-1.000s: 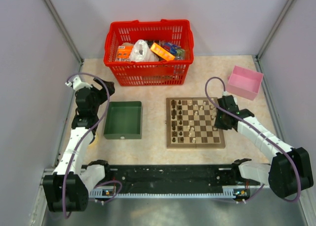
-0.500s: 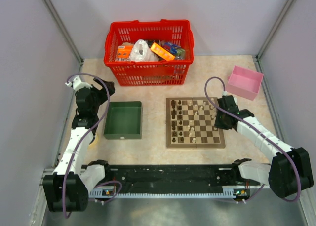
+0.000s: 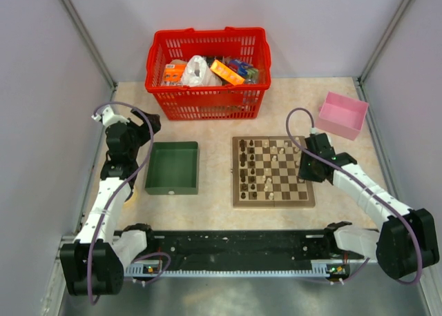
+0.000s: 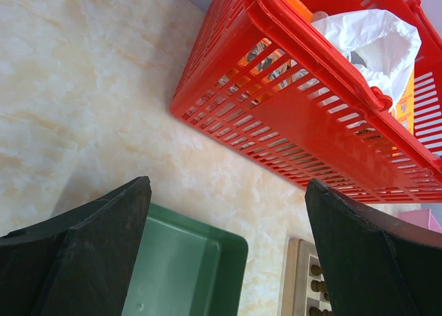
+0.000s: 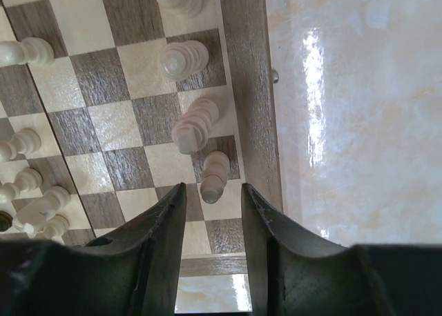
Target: Set up the chess pieces on the board
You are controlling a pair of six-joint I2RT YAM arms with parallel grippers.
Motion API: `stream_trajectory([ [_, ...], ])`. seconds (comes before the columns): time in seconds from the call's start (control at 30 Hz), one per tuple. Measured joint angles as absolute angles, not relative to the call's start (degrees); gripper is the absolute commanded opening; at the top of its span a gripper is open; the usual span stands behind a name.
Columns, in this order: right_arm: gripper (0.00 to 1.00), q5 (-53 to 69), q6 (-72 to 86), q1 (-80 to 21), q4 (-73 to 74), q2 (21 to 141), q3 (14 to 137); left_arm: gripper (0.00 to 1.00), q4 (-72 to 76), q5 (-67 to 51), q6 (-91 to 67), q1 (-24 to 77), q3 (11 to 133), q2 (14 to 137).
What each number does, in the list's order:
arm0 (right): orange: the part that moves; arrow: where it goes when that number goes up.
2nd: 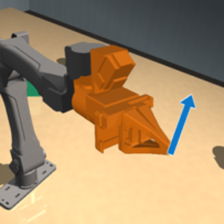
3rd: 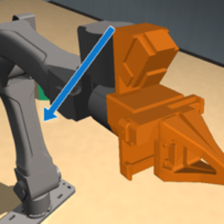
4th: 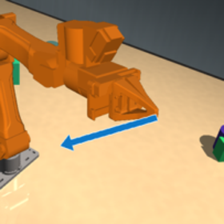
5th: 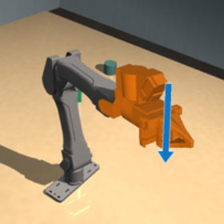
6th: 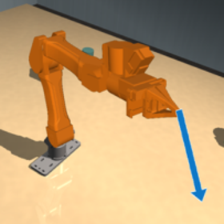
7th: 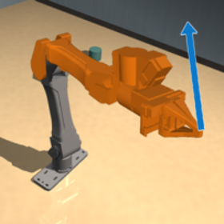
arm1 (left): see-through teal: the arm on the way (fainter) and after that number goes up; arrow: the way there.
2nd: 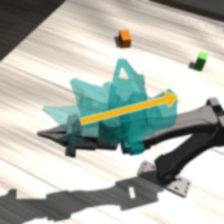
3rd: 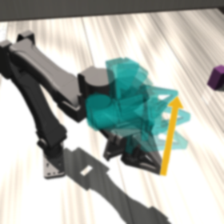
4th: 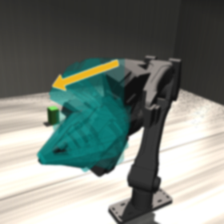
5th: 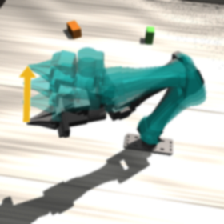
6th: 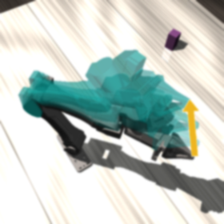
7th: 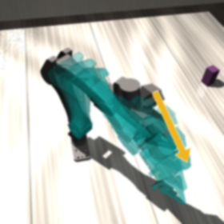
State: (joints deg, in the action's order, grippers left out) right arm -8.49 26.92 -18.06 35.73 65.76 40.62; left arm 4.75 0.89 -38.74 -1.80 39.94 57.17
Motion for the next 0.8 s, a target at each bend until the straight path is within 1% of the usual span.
stream_trajectory([
  [0.13,0.38,-9.1,26.5,-18.1,38.5,63.3,42.9,0.99,4.8,0.9,-38.8,-1.8,39.9,57.2],
  [0.23,0.32,-9.5,25.8,-18.2,40.1,59.7,46.3,0.99,4.8,0.9,-38.9,-1.8,39.9,57.2],
  [0.3,0.31,-9.3,25.5,-18.9,40.1,57.5,48.6,0.99,4.8,0.9,-38.9,-1.8,39.9,57.2],
  [0.4,0.23,-9.0,25.8,-22.7,39.8,56.9,51.2,0.99,4.8,0.9,-39.0,-1.8,39.9,57.2],
  [0.47,0.20,-8.5,26.3,-27.5,39.3,58.3,52.1,0.99,4.9,0.9,-39.1,-1.8,39.9,57.2],
  [0.6,0.20,-6.7,28.6,-37.1,38.1,63.3,52.2,0.99,5.0,0.9,-39.1,-1.8,39.9,57.2],
  [0.8,0.25,-5.0,31.4,-44.3,35.8,68.8,52.1,0.99,5.2,0.9,-39.1,-1.8,39.9,57.2],
])
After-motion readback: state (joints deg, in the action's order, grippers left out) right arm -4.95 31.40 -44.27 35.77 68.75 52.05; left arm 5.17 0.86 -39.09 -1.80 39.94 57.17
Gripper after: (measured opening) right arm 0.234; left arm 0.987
